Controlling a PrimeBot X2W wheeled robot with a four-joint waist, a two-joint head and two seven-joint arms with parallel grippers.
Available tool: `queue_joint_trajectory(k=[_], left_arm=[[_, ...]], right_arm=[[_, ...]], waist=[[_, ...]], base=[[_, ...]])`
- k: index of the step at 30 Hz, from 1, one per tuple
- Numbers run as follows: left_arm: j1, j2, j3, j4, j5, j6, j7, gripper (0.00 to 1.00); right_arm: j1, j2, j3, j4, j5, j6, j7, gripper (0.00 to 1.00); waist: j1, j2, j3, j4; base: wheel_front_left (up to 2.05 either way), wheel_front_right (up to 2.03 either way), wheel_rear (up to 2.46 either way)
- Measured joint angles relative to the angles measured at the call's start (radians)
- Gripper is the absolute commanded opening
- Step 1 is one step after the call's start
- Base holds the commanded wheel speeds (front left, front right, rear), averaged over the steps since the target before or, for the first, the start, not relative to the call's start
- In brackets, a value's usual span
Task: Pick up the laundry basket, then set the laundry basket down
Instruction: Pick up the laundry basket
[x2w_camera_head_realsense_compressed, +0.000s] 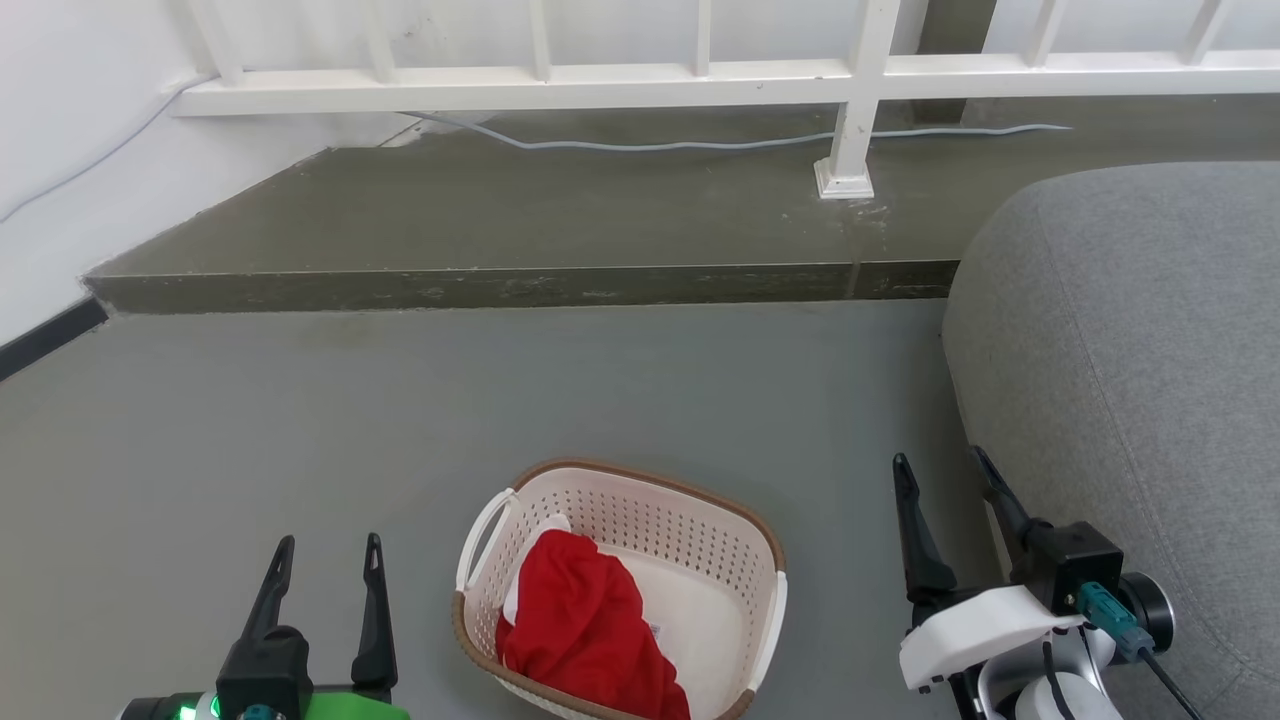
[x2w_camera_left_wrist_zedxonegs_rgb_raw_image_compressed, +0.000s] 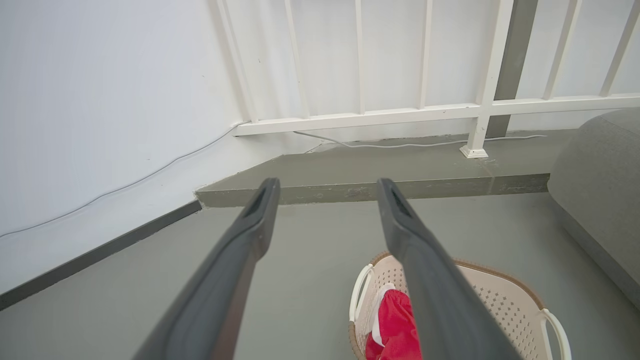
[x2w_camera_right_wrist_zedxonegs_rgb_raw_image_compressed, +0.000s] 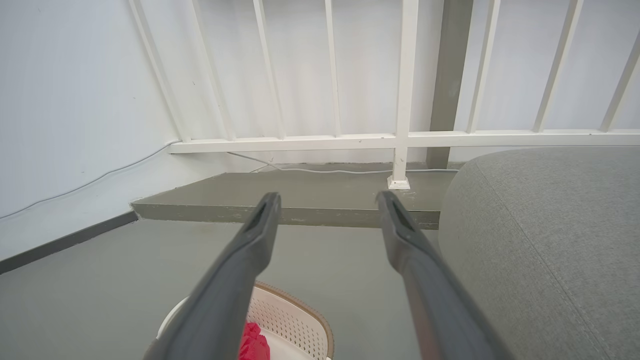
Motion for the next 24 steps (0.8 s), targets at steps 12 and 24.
queue_joint_trajectory(k=[12,24], left_arm=[[0.0,0.0,0.002,0.004,-0.006,0.0,0.0,1.0],[0.001,0.0,0.008,0.002,-0.006,0.0,0.0,1.0]], right_arm=[[0.0,0.0,0.001,0.0,0.0,0.0,0.0,1.0],[0.003,0.0,0.003,-0.002,0.003,0.0,0.0,1.0]], waist=[[0.0,0.0,-0.003,0.001],[0.0,0.0001,0.008,0.002]], base=[[0.0,0.0,0.0],[0.0,0.0,0.0]])
